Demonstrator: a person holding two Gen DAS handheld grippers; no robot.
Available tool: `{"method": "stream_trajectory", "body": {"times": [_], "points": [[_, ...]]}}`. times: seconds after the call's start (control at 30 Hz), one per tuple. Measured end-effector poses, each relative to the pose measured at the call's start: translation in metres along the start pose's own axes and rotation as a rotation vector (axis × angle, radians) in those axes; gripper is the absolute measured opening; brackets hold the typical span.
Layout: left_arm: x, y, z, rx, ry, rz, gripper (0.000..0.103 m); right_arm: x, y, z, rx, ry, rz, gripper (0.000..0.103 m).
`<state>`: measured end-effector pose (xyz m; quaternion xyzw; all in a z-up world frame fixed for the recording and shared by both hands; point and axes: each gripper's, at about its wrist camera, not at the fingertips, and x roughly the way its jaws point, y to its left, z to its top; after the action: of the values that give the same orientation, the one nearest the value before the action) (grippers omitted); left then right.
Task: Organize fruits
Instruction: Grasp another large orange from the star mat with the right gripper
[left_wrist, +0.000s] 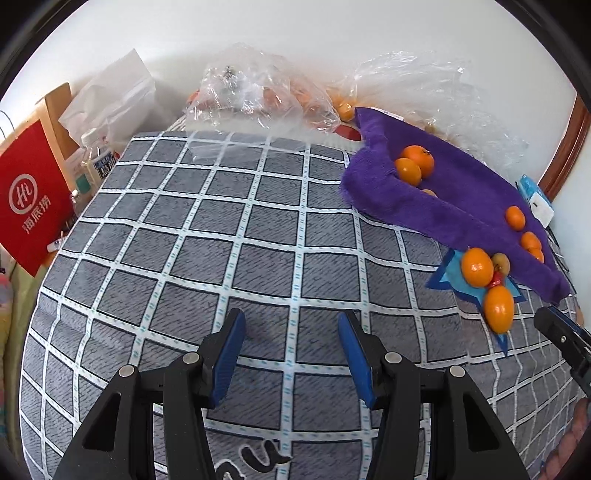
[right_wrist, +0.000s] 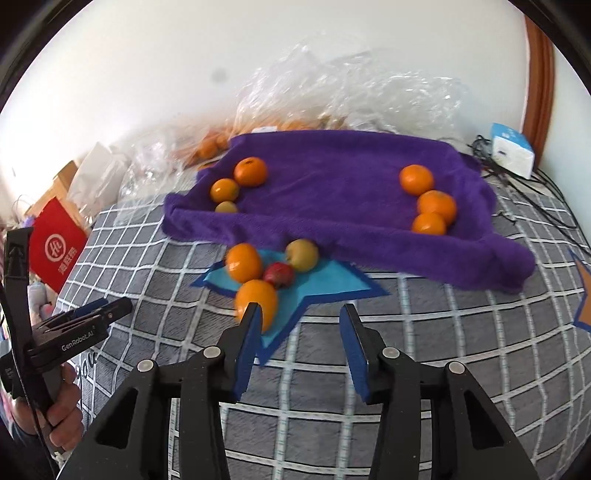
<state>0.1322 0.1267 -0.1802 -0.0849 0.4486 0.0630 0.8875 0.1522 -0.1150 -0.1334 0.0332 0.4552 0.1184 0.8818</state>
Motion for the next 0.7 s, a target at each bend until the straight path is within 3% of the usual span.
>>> {"method": "stream_trajectory", "body": {"times": [0.3, 0.37, 0.4, 0.7], "points": [[-0.002, 0.005, -0.008, -0.012, -0.067, -0.023, 0.051, 0.039, 0.021, 0.003, -0.016, 0.06, 0.043, 0.044], [-0.001, 0.002, -0.009, 0.007, -0.079, -0.013, 0.051, 0.046, 0.021, 0.004, -0.004, 0.074, 0.046, 0.04], [-0.001, 0.002, -0.009, 0.009, -0.078, -0.01, 0.051, 0.049, 0.021, 0.004, -0.002, 0.084, 0.048, 0.032], [-0.002, 0.003, -0.009, 0.0, -0.077, -0.01, 0.055, 0.022, 0.01, -0.007, -0.051, 0.021, -0.011, 0.032]]}}
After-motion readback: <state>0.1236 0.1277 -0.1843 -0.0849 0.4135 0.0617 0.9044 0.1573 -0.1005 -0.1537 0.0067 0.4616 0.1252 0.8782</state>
